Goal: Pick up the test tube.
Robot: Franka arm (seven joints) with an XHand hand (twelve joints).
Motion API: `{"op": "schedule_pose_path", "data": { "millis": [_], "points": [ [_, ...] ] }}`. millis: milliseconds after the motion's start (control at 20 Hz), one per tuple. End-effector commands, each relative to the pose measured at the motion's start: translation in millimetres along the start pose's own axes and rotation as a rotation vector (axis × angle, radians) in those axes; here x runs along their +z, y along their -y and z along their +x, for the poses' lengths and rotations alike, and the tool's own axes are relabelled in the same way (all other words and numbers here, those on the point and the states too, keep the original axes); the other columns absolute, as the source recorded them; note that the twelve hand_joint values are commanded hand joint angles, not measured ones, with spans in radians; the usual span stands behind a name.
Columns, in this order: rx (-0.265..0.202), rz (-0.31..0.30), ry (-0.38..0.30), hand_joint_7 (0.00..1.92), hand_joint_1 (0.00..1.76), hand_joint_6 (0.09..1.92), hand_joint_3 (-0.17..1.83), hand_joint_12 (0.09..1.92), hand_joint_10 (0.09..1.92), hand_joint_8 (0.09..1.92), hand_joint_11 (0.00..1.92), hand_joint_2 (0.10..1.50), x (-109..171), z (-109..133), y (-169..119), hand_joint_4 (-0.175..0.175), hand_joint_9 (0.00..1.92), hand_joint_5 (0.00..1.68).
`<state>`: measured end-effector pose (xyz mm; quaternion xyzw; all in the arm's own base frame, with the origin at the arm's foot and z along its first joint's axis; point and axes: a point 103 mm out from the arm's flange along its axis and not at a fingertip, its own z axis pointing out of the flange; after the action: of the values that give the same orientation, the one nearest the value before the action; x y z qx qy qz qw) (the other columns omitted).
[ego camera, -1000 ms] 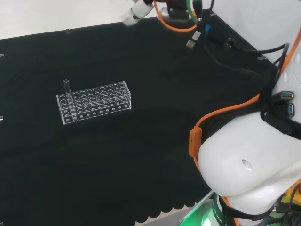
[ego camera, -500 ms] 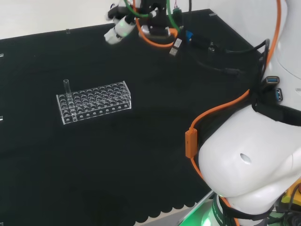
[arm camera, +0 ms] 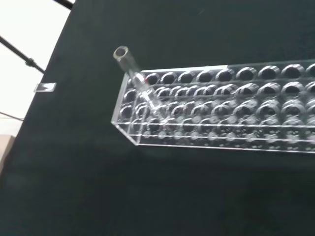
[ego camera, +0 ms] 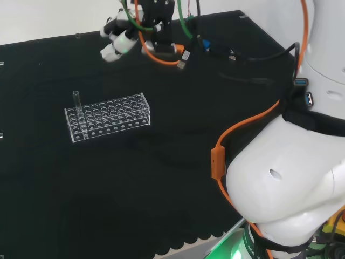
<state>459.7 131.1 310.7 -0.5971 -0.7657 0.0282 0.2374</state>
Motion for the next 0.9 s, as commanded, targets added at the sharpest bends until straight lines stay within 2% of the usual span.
{"op": "schedule_pose_path", "data": {
  "millis": [50, 300, 700, 800, 900],
  "points": [
    [-0.074, 0.037, -0.063, 0.23, 0.83, 0.09, -0.13, 1.45, 0.96, 0.82, 0.00, 1.02, 65.8, 28.5, -48.5, 0.002, 0.19, 0.34],
    [-0.080, 0.042, -0.079, 0.24, 0.84, 0.09, -0.14, 1.45, 0.96, 0.82, 0.00, 1.03, 91.5, 37.5, -73.3, 0.001, 0.20, 0.35],
    [-0.126, 0.046, -0.079, 0.28, 0.87, 0.09, -0.17, 1.48, 0.95, 0.81, 0.00, 1.04, 118.1, 53.7, -105.0, -0.005, 0.25, 0.41],
    [-0.130, 0.048, -0.076, 0.31, 0.89, 0.12, -0.17, 1.49, 0.94, 0.81, 0.00, 1.03, 121.1, 56.9, -110.5, -0.008, 0.27, 0.45],
    [-0.131, 0.048, -0.072, 0.33, 0.90, 0.22, -0.17, 1.50, 0.93, 0.80, 0.00, 1.03, 122.1, 58.6, -114.6, -0.011, 0.28, 0.44]
  ]
}}
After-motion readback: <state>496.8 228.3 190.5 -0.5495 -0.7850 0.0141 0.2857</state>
